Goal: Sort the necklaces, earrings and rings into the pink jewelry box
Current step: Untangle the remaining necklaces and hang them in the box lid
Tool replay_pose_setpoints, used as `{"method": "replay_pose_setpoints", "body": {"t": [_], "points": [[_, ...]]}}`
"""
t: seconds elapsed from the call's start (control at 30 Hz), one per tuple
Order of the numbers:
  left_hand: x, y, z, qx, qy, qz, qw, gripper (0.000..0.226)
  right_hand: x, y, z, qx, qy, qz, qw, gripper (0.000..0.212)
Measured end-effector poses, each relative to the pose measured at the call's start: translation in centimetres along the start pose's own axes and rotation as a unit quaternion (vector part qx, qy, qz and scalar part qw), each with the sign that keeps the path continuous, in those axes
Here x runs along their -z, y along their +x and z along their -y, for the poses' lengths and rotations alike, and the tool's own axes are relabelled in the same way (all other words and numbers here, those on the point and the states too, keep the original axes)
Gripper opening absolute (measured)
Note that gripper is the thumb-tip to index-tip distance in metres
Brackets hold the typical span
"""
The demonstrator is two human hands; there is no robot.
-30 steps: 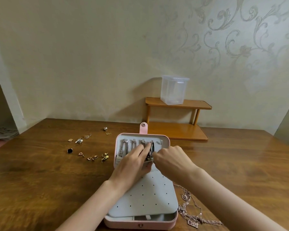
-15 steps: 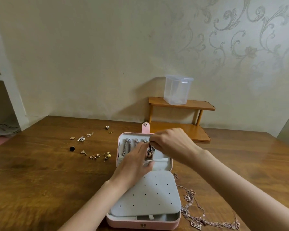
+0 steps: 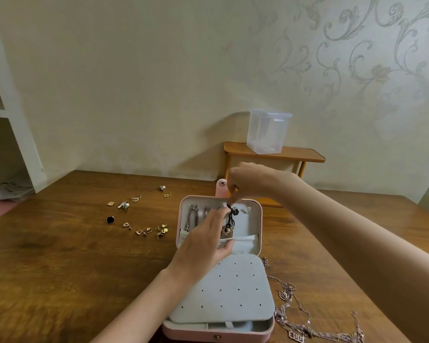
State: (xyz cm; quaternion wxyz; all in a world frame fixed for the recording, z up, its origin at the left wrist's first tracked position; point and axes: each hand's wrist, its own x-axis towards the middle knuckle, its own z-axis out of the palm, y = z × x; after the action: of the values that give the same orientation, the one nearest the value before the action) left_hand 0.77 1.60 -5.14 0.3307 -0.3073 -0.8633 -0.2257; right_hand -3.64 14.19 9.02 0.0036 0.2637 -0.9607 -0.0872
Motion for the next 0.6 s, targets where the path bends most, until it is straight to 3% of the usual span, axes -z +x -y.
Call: {"method": "replay_pose_setpoints", "body": {"t": [0.2, 0.33, 0.5, 0.6], "points": [[-0.1, 0.2, -0.4, 0.000, 0.031, 0.028, 0.999, 0.062, 0.4, 0.5, 0.9, 0.008, -0.050, 0.015, 0.999, 0.024], [-0.4, 0.3, -0.5, 0.020, 0.051, 0.037, 0.998, 0.056, 0.0, 0.6, 0.8, -0.002, -0.052, 0.018, 0.998, 0.036], [-0.4, 0.2, -0.4, -0.001, 0.068, 0.020, 0.998, 0.051, -1.0, -0.2, -0.5, -0.031, 0.029, -0.023, 0.999, 0.027], [-0.2, 0.1, -0.6, 0.007, 0.025, 0.068, 0.997, 0.069, -2.2, -1.5, -1.5, -0.053, 0.094, -0.052, 0.993, 0.023]]}}
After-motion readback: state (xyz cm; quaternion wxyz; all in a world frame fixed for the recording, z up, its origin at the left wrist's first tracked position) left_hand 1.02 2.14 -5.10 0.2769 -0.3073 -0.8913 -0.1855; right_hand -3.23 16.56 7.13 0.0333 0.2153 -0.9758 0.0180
